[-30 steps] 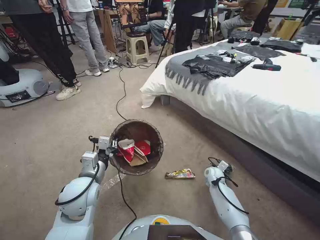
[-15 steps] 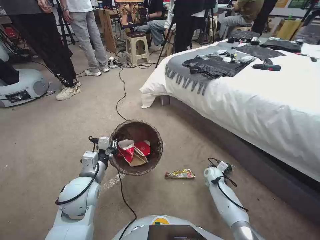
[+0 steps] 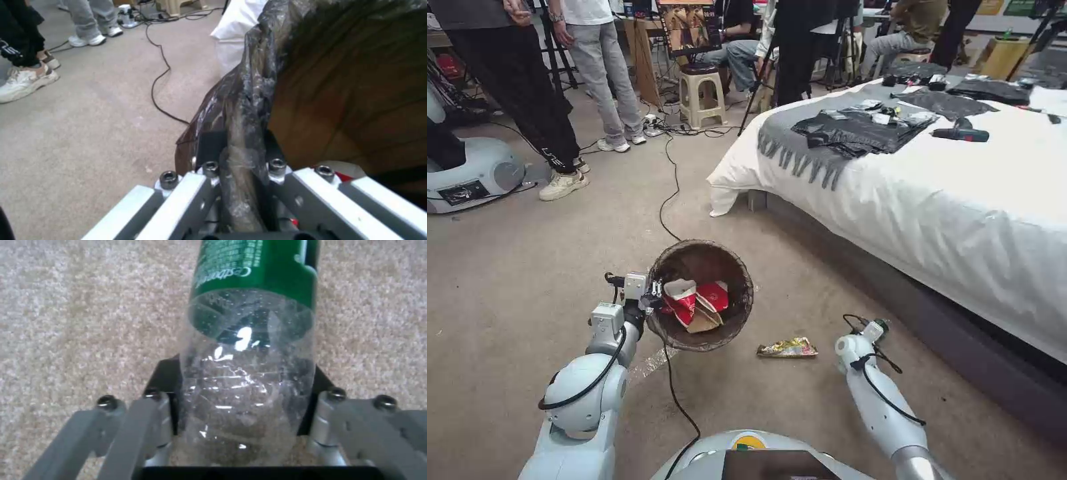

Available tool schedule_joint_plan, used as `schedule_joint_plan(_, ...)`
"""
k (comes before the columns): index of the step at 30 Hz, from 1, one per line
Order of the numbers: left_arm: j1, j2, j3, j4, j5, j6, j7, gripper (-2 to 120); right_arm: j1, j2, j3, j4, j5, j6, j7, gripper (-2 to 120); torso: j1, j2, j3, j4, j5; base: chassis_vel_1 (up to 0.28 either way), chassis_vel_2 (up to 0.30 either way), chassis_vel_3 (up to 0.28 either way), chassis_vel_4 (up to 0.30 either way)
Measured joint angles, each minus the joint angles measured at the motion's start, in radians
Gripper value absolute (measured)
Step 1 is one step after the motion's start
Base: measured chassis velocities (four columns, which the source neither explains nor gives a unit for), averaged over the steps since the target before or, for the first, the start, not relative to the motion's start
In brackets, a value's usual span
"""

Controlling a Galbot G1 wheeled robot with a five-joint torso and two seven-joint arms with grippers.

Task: Pick up the trash bin, then pick up the garbage from the floor and place it into the trash bin.

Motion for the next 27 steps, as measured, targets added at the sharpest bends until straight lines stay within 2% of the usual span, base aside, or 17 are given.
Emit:
schedule_joint_plan(5,0.002,0.000,-0.001,-0.003,0.000,0.000,0.000,3,-0.007,-0.002,0.001,0.007,-0.006,0.006,-0.002,34,0.000,0.000,0.000,0.0001,0.0000,0.000,0.000,0.000,0.000)
schedule_joint_plan(11,0.004,0.000,-0.002,-0.008,0.000,0.000,0.000,3,-0.071,-0.017,0.008,0.102,-0.121,0.037,-0.048,32,0.000,0.000,0.000,0.0000,0.0002,0.000,0.000,0.000,0.000)
schedule_joint_plan(13,0.006,-0.001,-0.003,-0.008,-0.001,0.000,-0.001,3,-0.134,-0.025,0.031,0.211,-0.203,0.033,-0.135,32,0.000,0.000,0.000,0.0000,0.0001,0.000,0.000,0.000,0.000)
schedule_joint_plan(15,0.006,-0.001,-0.003,-0.008,-0.001,0.000,-0.001,3,-0.150,-0.027,0.038,0.237,-0.215,0.030,-0.159,32,0.000,0.000,0.000,0.0003,0.0000,0.000,0.000,0.000,0.000)
schedule_joint_plan(18,0.006,-0.001,-0.003,-0.010,-0.001,0.000,-0.002,3,-0.245,-0.023,0.090,0.385,-0.266,-0.013,-0.315,32,0.000,0.000,0.000,-0.0003,0.0000,0.000,0.000,0.000,0.000)
schedule_joint_plan(19,0.006,-0.001,-0.003,-0.010,-0.001,0.000,-0.002,3,-0.245,-0.023,0.090,0.385,-0.266,-0.013,-0.315,32,0.000,0.000,0.000,-0.0003,0.0000,0.000,0.000,0.000,0.000)
schedule_joint_plan(20,0.006,-0.001,-0.003,-0.012,-0.002,0.000,-0.003,3,-0.295,0.000,0.143,0.477,-0.312,-0.028,-0.437,32,0.000,0.000,0.000,-0.0002,0.0001,0.000,0.000,0.000,0.000)
schedule_joint_plan(22,0.007,-0.001,-0.003,-0.014,-0.002,0.001,-0.004,3,-0.330,0.015,0.180,0.563,-0.357,-0.037,-0.525,32,0.000,0.000,0.000,-0.0001,0.0000,0.000,0.000,0.000,0.000)
schedule_joint_plan(23,0.007,-0.001,-0.003,-0.014,-0.002,0.001,-0.004,3,-0.330,0.015,0.180,0.563,-0.357,-0.037,-0.525,32,0.000,0.000,0.000,-0.0001,0.0000,0.000,0.000,0.000,0.000)
schedule_joint_plan(27,0.008,-0.001,-0.005,-0.016,-0.002,0.004,-0.006,3,-0.374,0.004,0.183,0.697,-0.367,-0.045,-0.600,32,0.000,0.000,0.000,0.0001,-0.0001,0.000,0.000,0.000,0.000)
